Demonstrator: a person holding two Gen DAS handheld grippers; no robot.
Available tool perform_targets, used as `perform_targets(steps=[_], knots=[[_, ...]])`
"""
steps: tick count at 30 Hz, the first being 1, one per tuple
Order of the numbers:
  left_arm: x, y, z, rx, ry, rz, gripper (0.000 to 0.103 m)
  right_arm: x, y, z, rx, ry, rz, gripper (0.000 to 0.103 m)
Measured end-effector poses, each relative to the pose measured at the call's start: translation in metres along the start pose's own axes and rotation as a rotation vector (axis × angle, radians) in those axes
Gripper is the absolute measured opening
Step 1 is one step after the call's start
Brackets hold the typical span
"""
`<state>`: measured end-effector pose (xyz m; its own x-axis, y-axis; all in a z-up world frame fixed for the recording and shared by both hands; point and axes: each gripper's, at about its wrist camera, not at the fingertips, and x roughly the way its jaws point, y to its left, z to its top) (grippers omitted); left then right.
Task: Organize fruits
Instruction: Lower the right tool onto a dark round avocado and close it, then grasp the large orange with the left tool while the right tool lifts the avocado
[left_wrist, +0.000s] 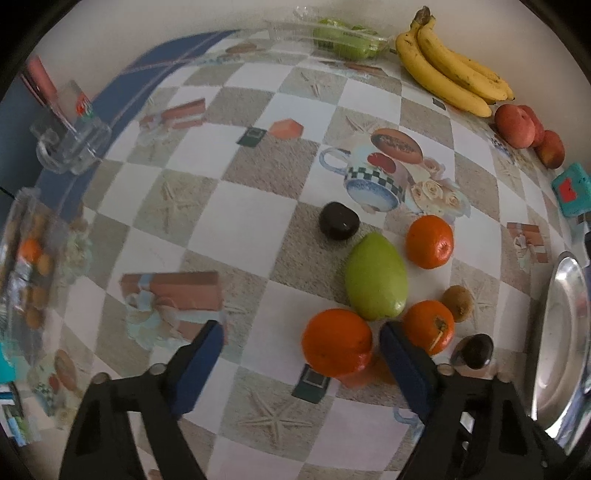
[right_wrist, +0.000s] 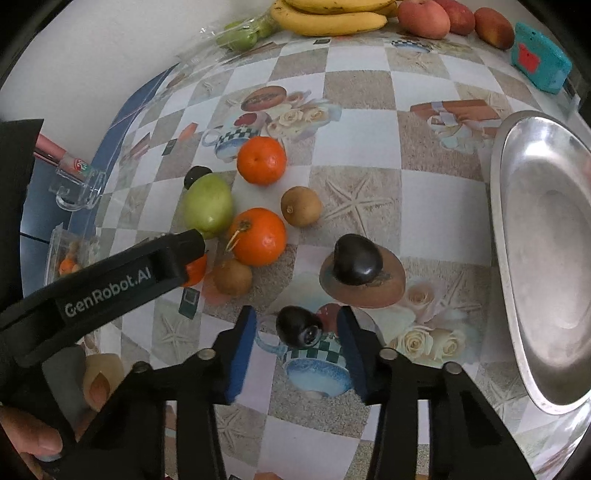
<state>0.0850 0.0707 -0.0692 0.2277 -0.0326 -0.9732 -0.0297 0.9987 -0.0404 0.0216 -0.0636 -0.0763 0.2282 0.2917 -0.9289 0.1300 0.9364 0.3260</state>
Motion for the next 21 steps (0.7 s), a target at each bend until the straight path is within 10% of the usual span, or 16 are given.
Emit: perform_targets(steps=[10,21], knots=[[0.006,-0.006,-0.001,-0.011,0.024,-0.101,0.043,0.002,-0.004,-0.001,0.03,0.008,0.036,0.027],[-0.005,-0.004,0.0,-0.008,-0.003,-0.063,0.042,-0.005,-0.007,-0.004,0.066,0.01,0.108,0.026]])
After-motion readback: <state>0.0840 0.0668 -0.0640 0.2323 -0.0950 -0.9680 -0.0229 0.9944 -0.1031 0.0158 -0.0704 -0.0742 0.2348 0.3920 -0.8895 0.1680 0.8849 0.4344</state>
